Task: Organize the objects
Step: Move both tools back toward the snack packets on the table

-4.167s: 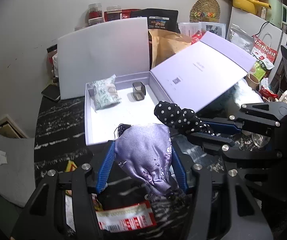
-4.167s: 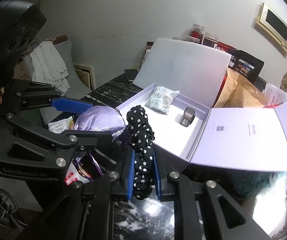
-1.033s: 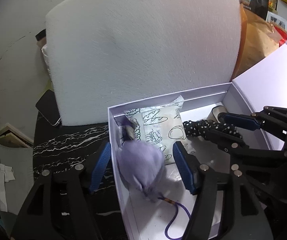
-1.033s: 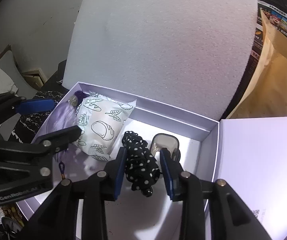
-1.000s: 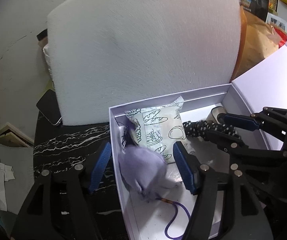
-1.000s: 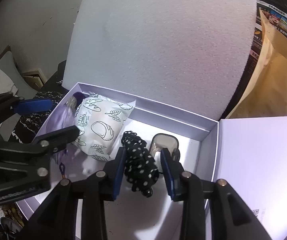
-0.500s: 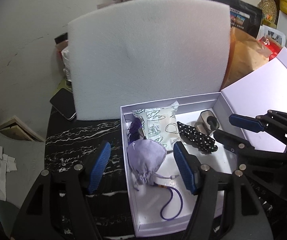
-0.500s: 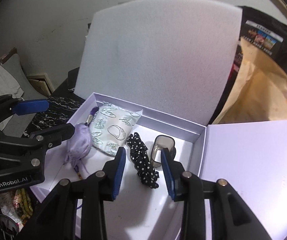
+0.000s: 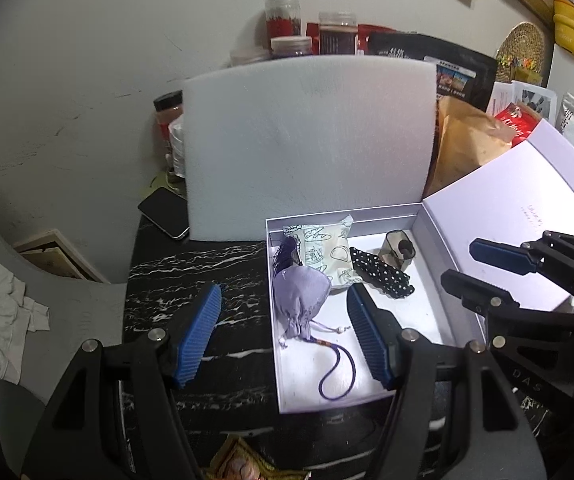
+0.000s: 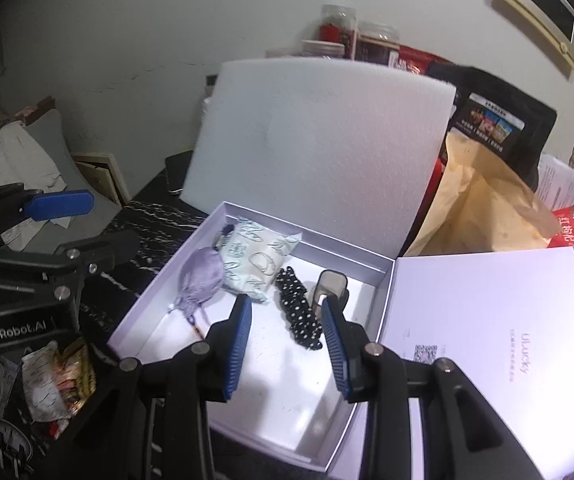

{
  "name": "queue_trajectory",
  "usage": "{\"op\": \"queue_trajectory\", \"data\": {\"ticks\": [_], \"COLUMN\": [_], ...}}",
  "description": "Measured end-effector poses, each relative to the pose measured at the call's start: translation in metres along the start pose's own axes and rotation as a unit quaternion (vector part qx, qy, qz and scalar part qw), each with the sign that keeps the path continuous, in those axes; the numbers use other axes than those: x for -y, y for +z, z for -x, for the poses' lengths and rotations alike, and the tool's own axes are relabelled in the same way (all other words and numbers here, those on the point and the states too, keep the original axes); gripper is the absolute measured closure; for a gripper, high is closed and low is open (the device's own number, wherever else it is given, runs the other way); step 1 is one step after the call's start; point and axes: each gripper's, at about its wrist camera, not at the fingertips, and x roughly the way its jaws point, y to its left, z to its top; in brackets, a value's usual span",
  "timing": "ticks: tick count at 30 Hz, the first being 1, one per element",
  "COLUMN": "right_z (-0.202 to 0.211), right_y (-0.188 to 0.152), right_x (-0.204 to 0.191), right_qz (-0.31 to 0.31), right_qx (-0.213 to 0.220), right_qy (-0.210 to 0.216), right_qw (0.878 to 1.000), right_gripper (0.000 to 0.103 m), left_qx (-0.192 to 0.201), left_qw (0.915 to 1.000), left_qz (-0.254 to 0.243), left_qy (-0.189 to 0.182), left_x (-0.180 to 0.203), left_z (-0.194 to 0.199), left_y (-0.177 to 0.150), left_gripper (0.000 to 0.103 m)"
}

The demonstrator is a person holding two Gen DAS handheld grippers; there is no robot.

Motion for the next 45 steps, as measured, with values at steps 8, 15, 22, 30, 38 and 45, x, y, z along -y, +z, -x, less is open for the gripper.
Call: {"op": "queue_trajectory", "data": {"ticks": [8,15,22,30,38,45], "right_z": [0.036,0.059,0.074,0.078,0.071,0.061], "right_y": [-0.012,-0.024,-0.039,-0.059,-0.078,-0.092], "right_x": [-0.018,-0.039,-0.066,-0.101,-0.143,-0.172], "right_qz": [0.013,0.026,0.043,0.061,0.09,0.111], "right_qx": [0.015,0.024,0.024,0.017,0.001,-0.013], "right_qy": [0.001,0.007,0.022,0.044,0.079,0.107], "right_qw": [1.0,0.999,0.999,0.997,0.993,0.988], "right_gripper": [0.067,0.067,0.062,0.06,0.06,0.06], "left_qx": [0.017,0.025,0.025,0.017,0.008,-0.012], "left_qw": [0.9998,0.9992,0.9984,0.9974,0.9941,0.9913], "left_qz": [0.004,0.011,0.027,0.041,0.066,0.091], "left_qy": [0.013,0.03,0.043,0.058,0.086,0.095], "left_x": [-0.001,-0.005,-0.017,-0.033,-0.054,-0.074], "left_z": [0.051,0.088,0.117,0.145,0.164,0.166], "left_y": [-0.02,-0.044,-0.078,-0.123,-0.169,-0.2], "left_gripper": [0.039,0.039,0.039,0.039,0.036,0.036]}}
